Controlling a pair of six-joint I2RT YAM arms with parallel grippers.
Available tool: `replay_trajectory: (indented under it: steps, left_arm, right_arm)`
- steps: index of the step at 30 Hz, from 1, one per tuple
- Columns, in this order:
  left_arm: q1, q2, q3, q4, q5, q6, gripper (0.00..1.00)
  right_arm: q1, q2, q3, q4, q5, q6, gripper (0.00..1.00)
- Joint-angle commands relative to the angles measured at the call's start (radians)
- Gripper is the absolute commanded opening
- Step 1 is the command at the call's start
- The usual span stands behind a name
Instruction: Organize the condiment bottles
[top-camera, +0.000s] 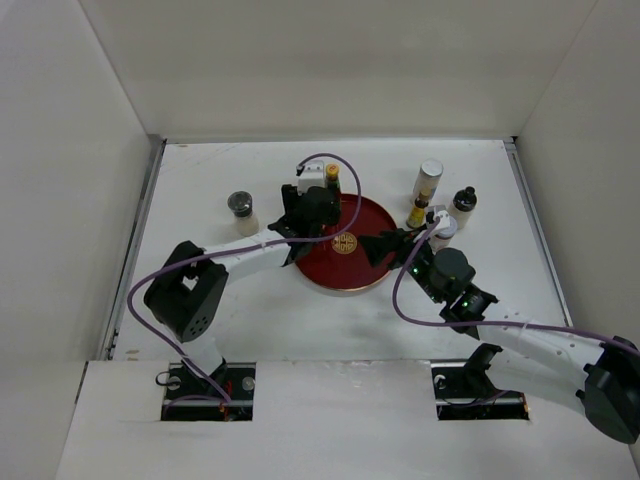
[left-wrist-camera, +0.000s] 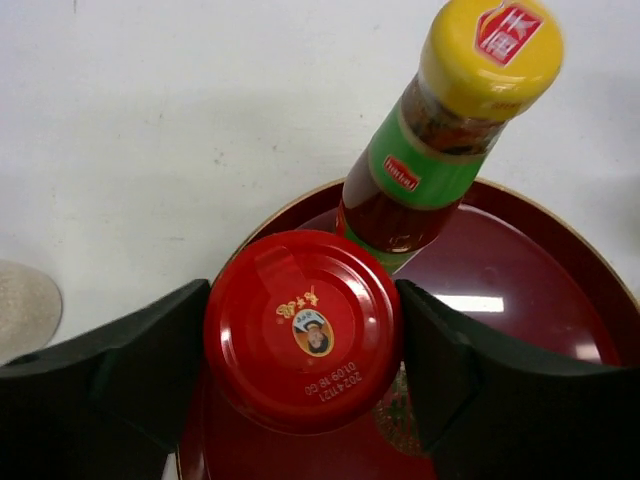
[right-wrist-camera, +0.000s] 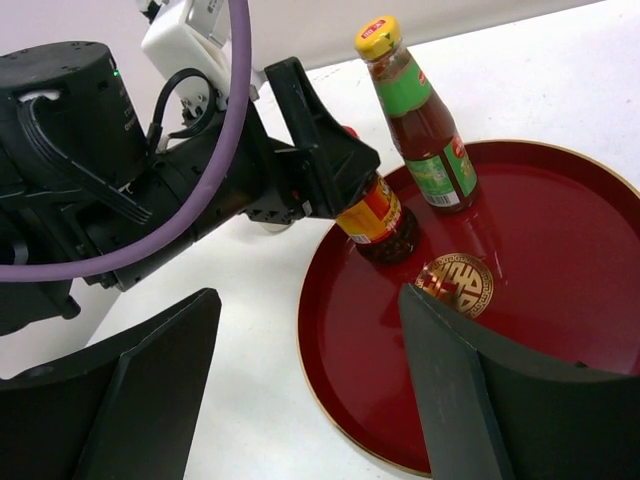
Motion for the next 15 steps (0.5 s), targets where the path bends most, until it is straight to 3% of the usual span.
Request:
replay_trajectory:
  steps: [1,6,10,15]
  left_arm:
    - [-0.005,-0.086,0.005,0.125,-0.035,-0.028,0.75]
    - [0.020,-0.244,-0.101,0.117,-0.101,-0.024,0.87]
    - [0.076,-0.345,-0.179,0.051,-0.166,-0.033,0.90]
    - [0.187,-0.369,-0.163,-0.124,-0.204,-0.096,0.91]
  right_arm:
    - [-0.011,-0.017,0.004,0.047,0.013,0.008,0.79]
    - [-0.012,-0.021,0.003,0.047,0.015,0.007,0.79]
    - [-0.011,-0.024,0.003,0.046,0.015,0.007,0.79]
    - [-0.012,-0.010,0.007,0.046,0.009,0.010,0.83]
